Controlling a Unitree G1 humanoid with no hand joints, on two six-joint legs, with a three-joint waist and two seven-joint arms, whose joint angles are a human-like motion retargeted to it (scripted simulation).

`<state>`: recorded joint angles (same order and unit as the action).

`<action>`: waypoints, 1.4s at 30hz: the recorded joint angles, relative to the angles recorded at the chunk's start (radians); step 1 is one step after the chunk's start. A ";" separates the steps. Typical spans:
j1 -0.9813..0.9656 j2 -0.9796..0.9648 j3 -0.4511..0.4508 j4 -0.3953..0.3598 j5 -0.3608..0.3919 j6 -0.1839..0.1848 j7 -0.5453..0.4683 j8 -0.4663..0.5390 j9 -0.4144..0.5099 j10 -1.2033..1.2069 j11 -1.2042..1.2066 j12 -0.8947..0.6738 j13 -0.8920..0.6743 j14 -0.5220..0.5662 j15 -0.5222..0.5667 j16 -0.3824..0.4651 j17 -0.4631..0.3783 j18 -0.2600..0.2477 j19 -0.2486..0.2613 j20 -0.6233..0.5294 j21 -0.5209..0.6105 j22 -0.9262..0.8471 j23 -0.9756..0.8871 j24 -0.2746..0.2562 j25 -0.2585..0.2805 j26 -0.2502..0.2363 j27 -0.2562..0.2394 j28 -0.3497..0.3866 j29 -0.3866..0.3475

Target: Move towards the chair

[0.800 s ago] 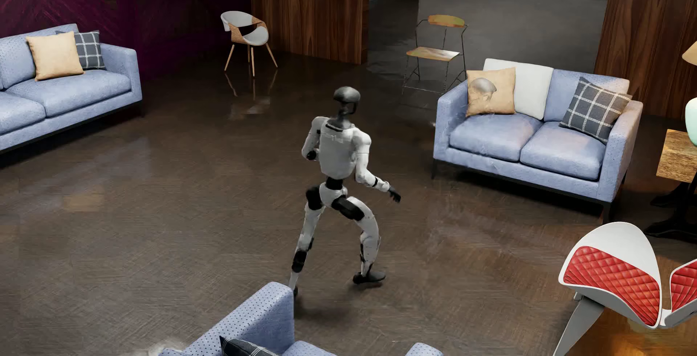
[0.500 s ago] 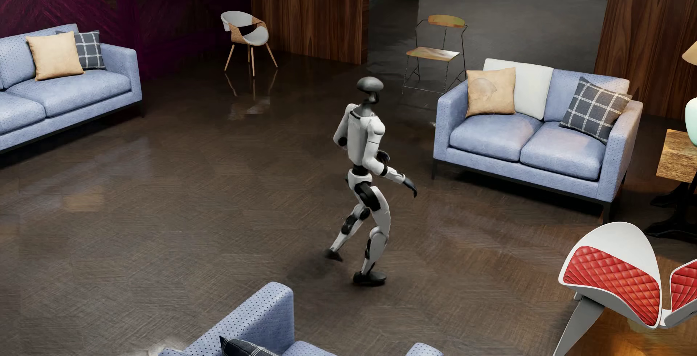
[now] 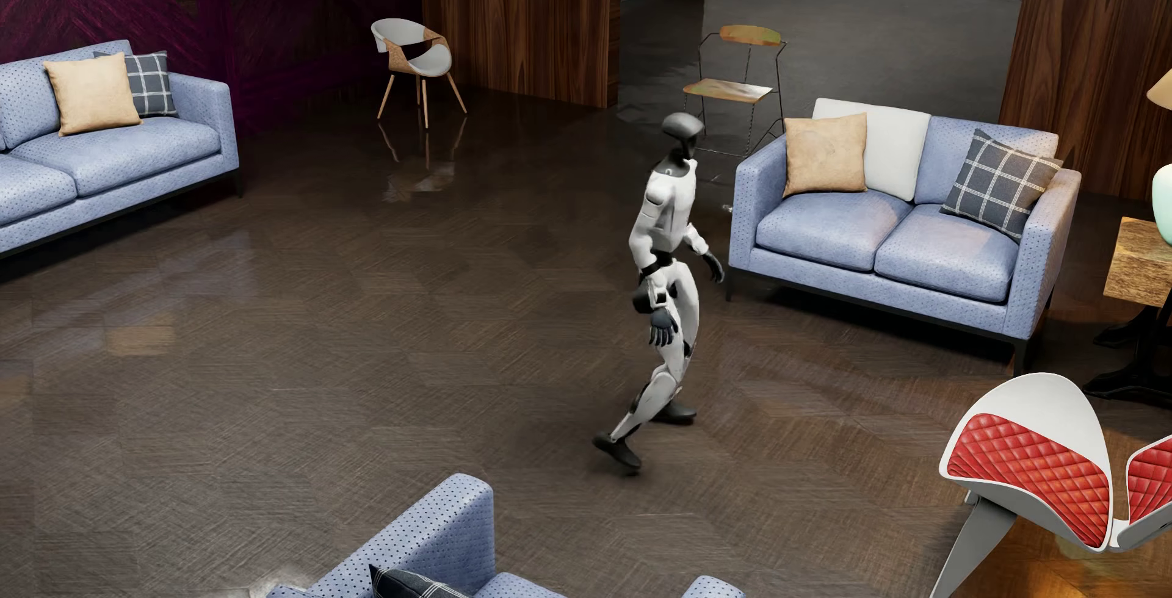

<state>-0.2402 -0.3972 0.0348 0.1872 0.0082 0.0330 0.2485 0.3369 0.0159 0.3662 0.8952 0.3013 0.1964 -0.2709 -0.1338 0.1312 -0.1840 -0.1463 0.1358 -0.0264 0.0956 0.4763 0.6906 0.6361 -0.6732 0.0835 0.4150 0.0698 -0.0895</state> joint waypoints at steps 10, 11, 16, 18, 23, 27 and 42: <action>0.186 0.024 -0.042 -0.072 -0.123 -0.050 0.300 -0.890 -0.026 -0.053 -0.401 -0.091 0.083 -0.121 -0.114 0.021 -0.030 0.052 -0.306 0.046 0.152 0.228 0.074 0.018 0.020 0.096 -0.057 -0.009 0.172; 0.189 0.050 -0.045 -0.060 -0.099 -0.045 0.302 -0.867 -0.027 -0.021 -0.439 -0.083 0.078 -0.133 -0.121 0.017 -0.020 0.046 -0.300 0.058 0.150 0.220 0.068 0.022 0.012 0.091 -0.053 -0.017 0.159; -0.030 0.109 -0.014 0.081 -0.072 -0.021 0.173 -0.827 -0.013 0.537 -0.454 -0.038 0.010 0.046 -0.139 -0.051 -0.015 -0.007 -0.268 0.145 0.160 0.151 0.007 0.002 -0.042 0.087 -0.079 -0.009 0.121; -0.148 0.127 0.004 0.107 -0.063 -0.011 0.057 -0.806 -0.006 0.719 -0.448 -0.022 -0.020 0.044 -0.156 -0.055 -0.017 -0.027 -0.251 0.159 0.155 0.127 -0.041 0.014 -0.048 0.091 -0.103 -0.012 0.088; -0.200 0.175 0.022 0.217 -0.068 0.002 -0.020 -0.736 -0.008 0.457 -0.466 0.023 -0.076 0.014 -0.160 -0.068 -0.020 -0.023 -0.190 0.208 0.138 0.131 -0.134 0.017 -0.053 0.104 -0.133 -0.049 0.038; -0.104 0.196 0.026 0.062 -0.096 0.002 -0.350 -0.640 -0.014 0.106 -0.468 0.041 -0.081 0.049 -0.158 -0.095 -0.025 -0.103 -0.137 0.239 0.155 0.130 -0.169 0.005 -0.064 0.114 -0.137 -0.047 0.050; 0.005 0.069 0.004 -0.170 -0.388 -0.063 -0.006 -0.543 0.007 0.079 -0.354 -0.051 0.002 -0.097 -0.064 -0.070 -0.057 0.134 -0.071 0.103 0.232 0.122 -0.063 0.022 -0.112 0.084 -0.076 -0.012 0.180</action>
<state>-0.2351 -0.3282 0.0384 0.0167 -0.3793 -0.0302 0.2424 -0.2058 0.0230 0.4452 0.5413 0.2504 0.1983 -0.3677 -0.1974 0.0615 -0.2413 -0.0123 0.0644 0.0766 0.3277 0.5979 0.6280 0.6582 -0.7847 0.1671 0.3393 0.0576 0.0901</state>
